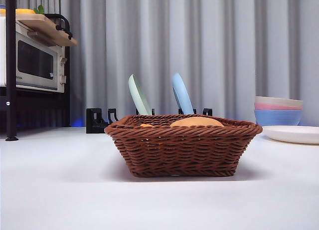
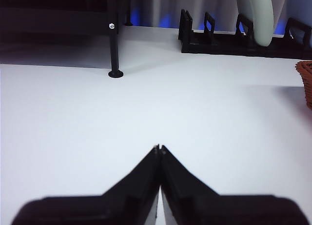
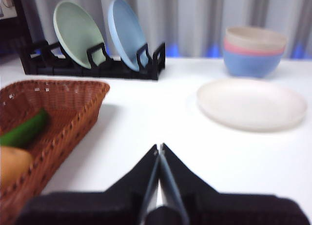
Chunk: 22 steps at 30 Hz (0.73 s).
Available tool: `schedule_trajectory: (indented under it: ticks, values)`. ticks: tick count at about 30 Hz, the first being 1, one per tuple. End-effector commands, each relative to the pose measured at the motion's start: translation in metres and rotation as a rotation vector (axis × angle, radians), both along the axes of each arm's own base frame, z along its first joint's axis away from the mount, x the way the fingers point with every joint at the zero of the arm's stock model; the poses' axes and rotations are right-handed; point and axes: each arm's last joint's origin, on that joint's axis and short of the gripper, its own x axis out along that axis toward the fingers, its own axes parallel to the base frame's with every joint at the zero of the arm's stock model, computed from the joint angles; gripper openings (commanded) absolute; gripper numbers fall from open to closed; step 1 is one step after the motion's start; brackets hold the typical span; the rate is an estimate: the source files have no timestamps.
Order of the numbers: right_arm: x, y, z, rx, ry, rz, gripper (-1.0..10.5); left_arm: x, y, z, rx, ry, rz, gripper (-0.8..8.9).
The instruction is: Pick up the basket,pick up the corn from the table,pick up the potato from the table,pick up the cucumber from the table,put all items into the basket
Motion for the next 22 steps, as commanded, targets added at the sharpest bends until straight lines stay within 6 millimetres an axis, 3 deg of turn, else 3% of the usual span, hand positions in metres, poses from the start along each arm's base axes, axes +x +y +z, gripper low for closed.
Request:
schedule_trajectory:
  ticks: [1, 22]
  values:
    - [0.0017, 0.0001, -0.0126, 0.049, 0.050, -0.011, 0.0, 0.0010, 0.0003, -0.0050, -0.006, 0.007, 0.004, -0.03]
    - [0.0011, 0.0001, -0.0164, 0.122, 0.103, -0.023, 0.0, 0.0010, 0.0003, -0.0050, -0.006, 0.007, 0.004, -0.03]
